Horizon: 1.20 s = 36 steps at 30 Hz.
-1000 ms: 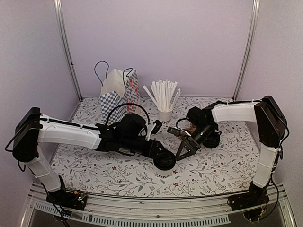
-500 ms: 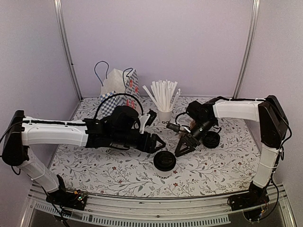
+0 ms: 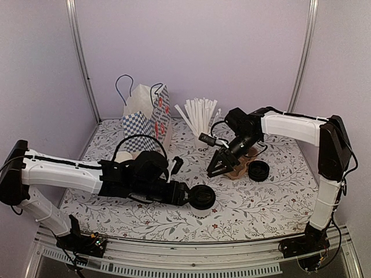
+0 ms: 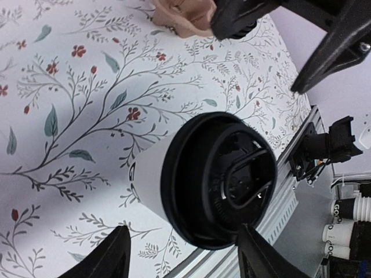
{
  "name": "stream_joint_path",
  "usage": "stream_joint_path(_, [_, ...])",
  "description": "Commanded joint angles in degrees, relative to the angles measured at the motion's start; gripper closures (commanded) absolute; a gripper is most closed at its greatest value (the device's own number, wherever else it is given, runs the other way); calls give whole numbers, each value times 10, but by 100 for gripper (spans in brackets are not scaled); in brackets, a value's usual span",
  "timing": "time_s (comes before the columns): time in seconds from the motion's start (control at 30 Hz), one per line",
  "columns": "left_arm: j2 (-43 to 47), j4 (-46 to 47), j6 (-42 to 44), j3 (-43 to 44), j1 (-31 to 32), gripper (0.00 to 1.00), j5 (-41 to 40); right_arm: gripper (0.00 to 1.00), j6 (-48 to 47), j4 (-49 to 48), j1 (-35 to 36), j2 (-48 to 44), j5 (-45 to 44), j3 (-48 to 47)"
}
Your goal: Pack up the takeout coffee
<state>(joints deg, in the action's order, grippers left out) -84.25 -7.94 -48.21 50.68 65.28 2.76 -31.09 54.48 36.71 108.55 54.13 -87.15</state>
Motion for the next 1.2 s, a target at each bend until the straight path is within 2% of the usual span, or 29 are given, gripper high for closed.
stream_joint_path(0.0, [36, 33, -57, -38, 3, 38, -3, 43, -2, 8, 1, 12, 2, -3])
stream_joint_path(0.1, [51, 54, -73, -60, 2, 43, -1, 53, 7, 10, 0, 8, -7, 10])
stream_joint_path(0.23, [51, 111, -91, -87, -13, 51, 33, 61, 29, -4, -8, 2, -12, 38])
stream_joint_path(0.37, [45, 164, -101, -109, -31, 55, 69, 64, 45, -11, -14, 0, -17, 56])
stream_joint_path(0.6, [31, 181, -96, -108, -36, 61, 74, 65, 40, -4, -19, 1, 9, 61])
stream_joint_path(0.7, [23, 191, -94, -107, -39, 59, 83, 63, 31, 0, -19, 0, 29, 67])
stream_joint_path(0.83, [4, 178, -85, -89, -41, 48, 88, 59, 12, 10, -19, -3, 54, 77])
stream_joint_path(1.17, [-49, 182, -34, -48, -59, 47, 106, 55, -23, 32, -18, -19, 70, 109])
